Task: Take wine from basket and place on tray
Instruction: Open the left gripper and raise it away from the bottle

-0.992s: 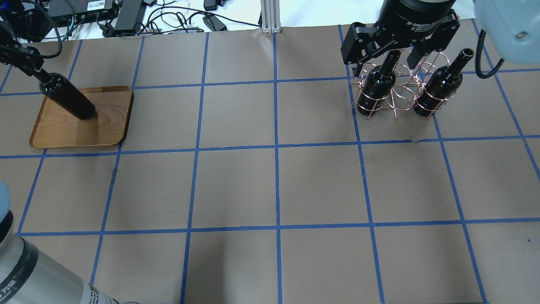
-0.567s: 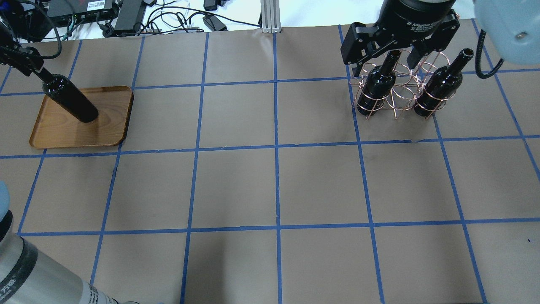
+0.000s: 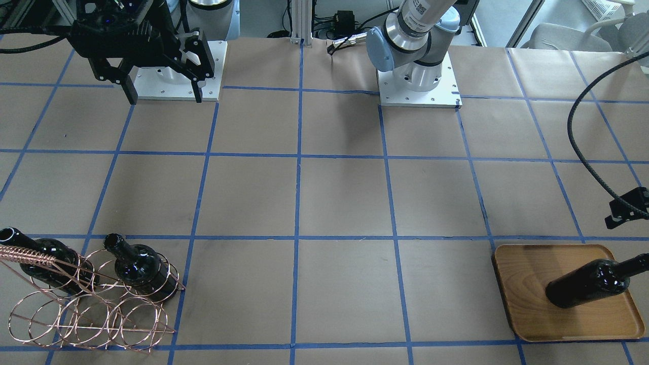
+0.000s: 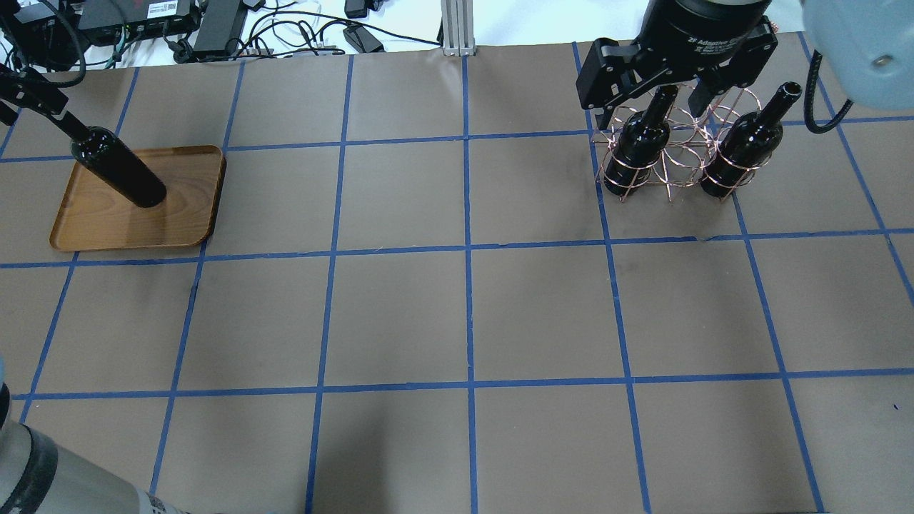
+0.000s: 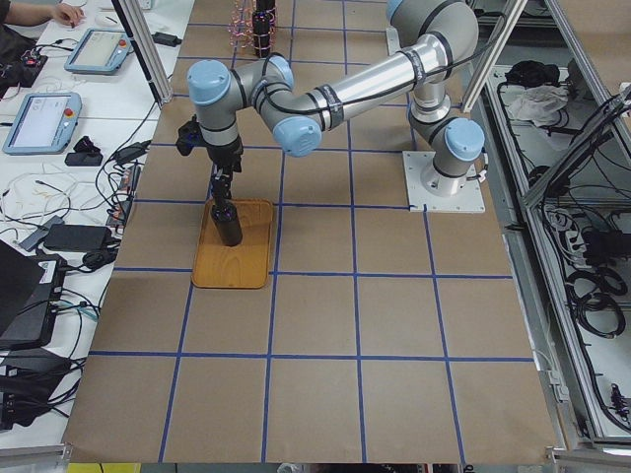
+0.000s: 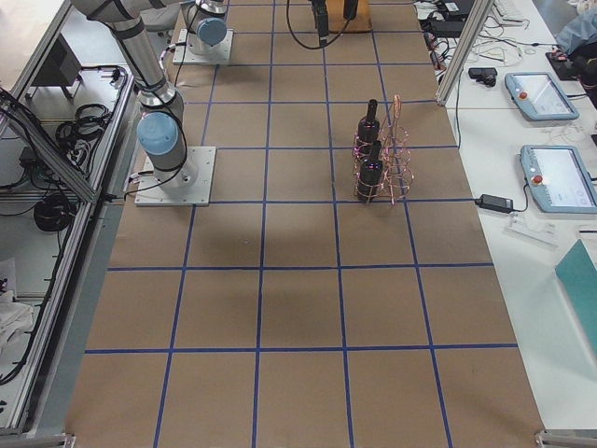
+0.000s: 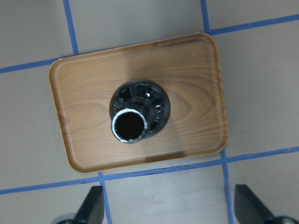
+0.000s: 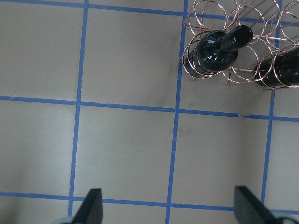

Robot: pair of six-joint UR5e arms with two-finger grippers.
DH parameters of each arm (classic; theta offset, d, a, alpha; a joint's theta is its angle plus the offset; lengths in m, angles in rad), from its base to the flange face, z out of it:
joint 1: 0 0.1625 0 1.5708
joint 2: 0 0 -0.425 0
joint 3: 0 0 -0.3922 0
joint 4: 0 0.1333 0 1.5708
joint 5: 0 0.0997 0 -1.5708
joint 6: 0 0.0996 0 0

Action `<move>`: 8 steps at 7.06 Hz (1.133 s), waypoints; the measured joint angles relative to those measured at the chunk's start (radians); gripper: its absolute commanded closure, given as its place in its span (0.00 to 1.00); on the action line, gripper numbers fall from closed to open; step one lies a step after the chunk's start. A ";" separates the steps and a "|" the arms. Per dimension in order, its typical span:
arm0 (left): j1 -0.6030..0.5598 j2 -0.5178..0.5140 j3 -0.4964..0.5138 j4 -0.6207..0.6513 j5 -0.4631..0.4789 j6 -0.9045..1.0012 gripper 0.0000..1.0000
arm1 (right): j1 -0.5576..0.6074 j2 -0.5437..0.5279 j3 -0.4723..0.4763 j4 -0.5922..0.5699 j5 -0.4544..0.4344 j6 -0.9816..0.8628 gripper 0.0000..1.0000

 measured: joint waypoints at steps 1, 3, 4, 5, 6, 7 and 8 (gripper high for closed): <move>-0.039 0.051 -0.017 -0.040 0.005 -0.103 0.00 | 0.000 0.000 0.000 0.000 0.001 0.000 0.00; -0.173 0.153 -0.057 -0.074 0.009 -0.254 0.00 | 0.000 0.000 0.000 -0.002 0.003 0.000 0.00; -0.250 0.193 -0.072 -0.079 0.010 -0.343 0.00 | 0.000 0.000 0.000 -0.002 0.004 0.000 0.00; -0.320 0.226 -0.083 -0.082 0.000 -0.413 0.00 | 0.000 0.000 0.000 -0.003 0.004 0.000 0.00; -0.384 0.252 -0.095 -0.083 -0.040 -0.450 0.00 | 0.000 0.000 0.000 -0.003 0.005 0.000 0.00; -0.426 0.273 -0.111 -0.085 -0.082 -0.464 0.00 | 0.000 0.000 0.000 -0.003 0.005 0.000 0.00; -0.447 0.295 -0.133 -0.086 -0.098 -0.470 0.00 | -0.001 0.000 0.000 -0.002 0.006 0.000 0.00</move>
